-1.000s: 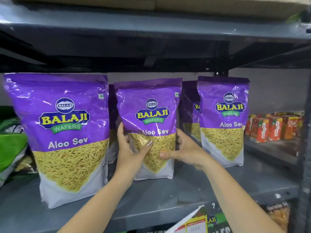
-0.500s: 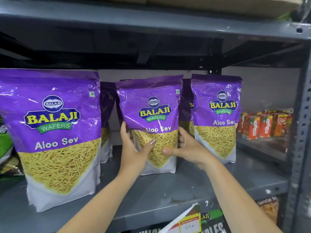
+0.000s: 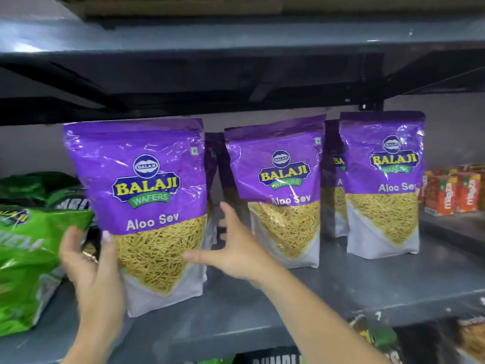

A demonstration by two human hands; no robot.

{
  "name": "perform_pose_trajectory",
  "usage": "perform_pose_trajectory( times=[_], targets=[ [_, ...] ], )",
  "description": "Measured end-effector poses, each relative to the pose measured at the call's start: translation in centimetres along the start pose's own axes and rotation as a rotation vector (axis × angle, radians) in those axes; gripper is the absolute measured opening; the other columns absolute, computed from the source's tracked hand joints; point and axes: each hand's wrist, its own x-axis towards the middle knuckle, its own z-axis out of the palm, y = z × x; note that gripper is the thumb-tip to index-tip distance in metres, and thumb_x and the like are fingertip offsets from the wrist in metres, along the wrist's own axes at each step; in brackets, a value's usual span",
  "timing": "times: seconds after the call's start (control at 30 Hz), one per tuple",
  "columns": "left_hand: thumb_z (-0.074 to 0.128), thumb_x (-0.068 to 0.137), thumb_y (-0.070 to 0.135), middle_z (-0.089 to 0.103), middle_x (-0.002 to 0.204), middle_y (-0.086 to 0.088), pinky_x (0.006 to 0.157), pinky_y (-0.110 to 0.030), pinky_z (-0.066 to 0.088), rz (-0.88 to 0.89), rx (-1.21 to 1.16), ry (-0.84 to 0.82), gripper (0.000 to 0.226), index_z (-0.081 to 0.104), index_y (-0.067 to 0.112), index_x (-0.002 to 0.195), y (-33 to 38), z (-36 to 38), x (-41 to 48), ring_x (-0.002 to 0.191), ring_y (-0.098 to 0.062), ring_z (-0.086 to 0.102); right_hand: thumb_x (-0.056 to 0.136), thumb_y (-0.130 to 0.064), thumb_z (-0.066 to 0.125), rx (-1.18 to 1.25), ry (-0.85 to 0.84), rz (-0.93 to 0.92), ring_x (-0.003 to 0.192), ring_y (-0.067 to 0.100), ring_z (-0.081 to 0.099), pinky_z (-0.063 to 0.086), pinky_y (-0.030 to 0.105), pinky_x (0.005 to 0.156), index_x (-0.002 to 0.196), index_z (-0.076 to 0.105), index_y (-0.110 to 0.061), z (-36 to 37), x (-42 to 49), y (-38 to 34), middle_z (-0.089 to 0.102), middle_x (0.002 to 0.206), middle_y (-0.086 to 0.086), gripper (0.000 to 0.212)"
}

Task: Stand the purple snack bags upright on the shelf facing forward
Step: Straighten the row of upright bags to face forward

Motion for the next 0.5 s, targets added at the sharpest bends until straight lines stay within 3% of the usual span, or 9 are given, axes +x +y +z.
perform_pose_trajectory(
  times=[0.1,0.17,0.27,0.4,0.5],
  targets=[
    [0.044,0.1,0.017,0.048,0.145,-0.009,0.089,-0.018,0.051,-0.108,-0.032,-0.161,0.035,0.036,0.027,0.132,-1.3,0.3,0.4,0.108,-0.008,0.057,0.061,-0.039,0.086,0.055,-0.05,0.02,0.128,0.013,0.05,0.042,0.038,0.105,0.144,0.021,-0.04,1.7,1.0,0.9,0.051,0.141,-0.013,0.106],
    [0.046,0.099,0.015,0.051,0.142,-0.012,0.078,-0.012,0.054,-0.135,-0.038,-0.175,0.035,0.039,0.027,0.131,-2.0,0.4,0.7,0.1,-0.003,0.059,0.063,-0.035,0.084,0.021,-0.008,-0.003,0.12,0.014,0.057,0.046,0.04,0.101,0.136,0.029,-0.043,1.9,1.2,1.4,0.061,0.13,-0.011,0.092],
    [0.047,0.099,0.017,0.052,0.142,-0.012,0.085,-0.021,0.049,-0.142,-0.031,-0.199,0.035,0.038,0.026,0.131,-2.6,1.0,1.0,0.102,-0.003,0.058,0.065,-0.032,0.082,-0.015,0.036,0.007,0.113,0.021,0.062,0.05,0.045,0.095,0.135,0.029,-0.04,1.6,1.5,1.8,0.064,0.123,-0.004,0.088],
    [0.045,0.099,0.016,0.053,0.137,-0.007,0.086,-0.022,0.048,-0.156,-0.01,-0.235,0.045,0.031,0.016,0.141,-2.9,2.6,0.6,0.11,-0.012,0.058,0.063,-0.032,0.082,0.013,0.072,0.036,0.113,0.026,0.062,0.052,0.052,0.092,0.13,0.028,-0.047,0.7,1.6,2.2,0.062,0.124,-0.004,0.087],
    [0.045,0.099,0.017,0.052,0.139,-0.008,0.096,-0.033,0.044,-0.165,-0.018,-0.243,0.042,0.031,0.018,0.139,-2.7,3.2,0.4,0.115,-0.017,0.054,0.071,-0.018,0.081,0.077,0.063,0.078,0.112,0.025,0.062,0.058,0.046,0.077,0.133,0.03,-0.046,0.3,1.6,2.3,0.06,0.112,-0.012,0.085]
  ],
)
